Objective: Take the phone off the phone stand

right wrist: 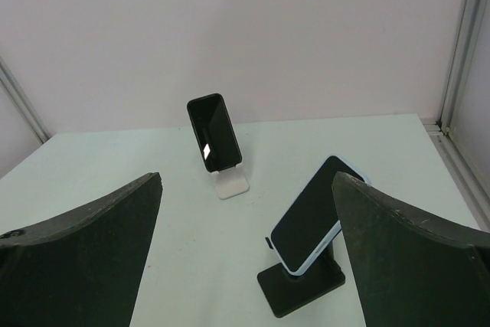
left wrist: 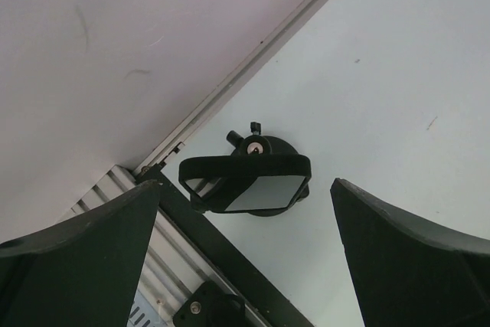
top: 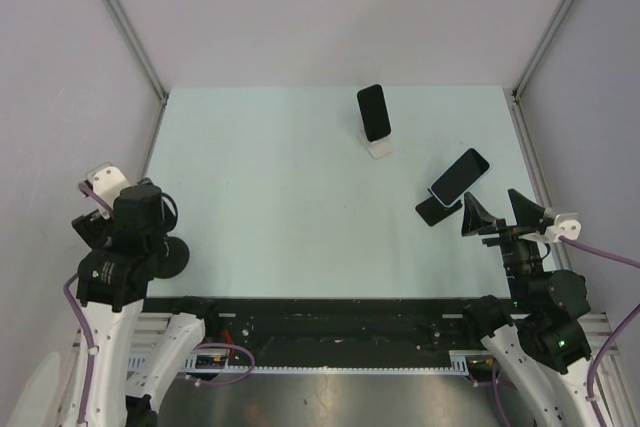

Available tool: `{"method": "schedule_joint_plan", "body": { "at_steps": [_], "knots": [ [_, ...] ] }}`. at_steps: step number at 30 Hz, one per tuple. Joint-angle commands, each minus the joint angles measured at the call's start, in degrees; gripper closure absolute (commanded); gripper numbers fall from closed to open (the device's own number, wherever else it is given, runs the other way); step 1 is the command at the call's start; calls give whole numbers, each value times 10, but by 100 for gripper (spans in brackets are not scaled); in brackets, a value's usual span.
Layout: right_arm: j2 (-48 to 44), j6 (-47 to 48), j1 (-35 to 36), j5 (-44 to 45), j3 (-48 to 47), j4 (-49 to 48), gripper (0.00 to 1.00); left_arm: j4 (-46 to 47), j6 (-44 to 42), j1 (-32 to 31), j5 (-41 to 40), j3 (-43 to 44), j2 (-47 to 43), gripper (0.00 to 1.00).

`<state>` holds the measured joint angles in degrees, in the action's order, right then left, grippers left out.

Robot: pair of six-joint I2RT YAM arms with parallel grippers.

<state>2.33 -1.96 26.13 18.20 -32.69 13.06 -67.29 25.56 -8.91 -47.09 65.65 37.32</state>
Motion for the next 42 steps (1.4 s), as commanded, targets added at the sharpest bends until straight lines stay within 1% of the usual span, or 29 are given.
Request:
{"method": "schedule_joint_plan", "body": {
  "at_steps": [1,6,14,17,27,33,39,42],
  "knots": [
    [-7,-6,5,7,-22,-4,0,4,20,9,-57,-12,1,0],
    [-7,-6,7,7,-24,-1,0,27,7,18,-61,-28,13,0],
    [-6,-5,9,6,-23,-1,0,94,-11,50,-29,-77,10,0],
    [-7,-5,10,8,-24,-1,0,109,-17,58,-29,-88,13,0],
    [-7,-3,16,13,-23,0,0,141,-1,79,-25,-125,9,2],
    [-7,-3,20,12,-24,0,0,151,3,87,-35,-139,-1,3],
    [-7,-3,23,13,-23,0,0,159,-1,87,-46,-146,-5,7],
    [-7,-2,24,13,-23,0,0,160,-2,87,-44,-146,-8,11]
  ]
}}
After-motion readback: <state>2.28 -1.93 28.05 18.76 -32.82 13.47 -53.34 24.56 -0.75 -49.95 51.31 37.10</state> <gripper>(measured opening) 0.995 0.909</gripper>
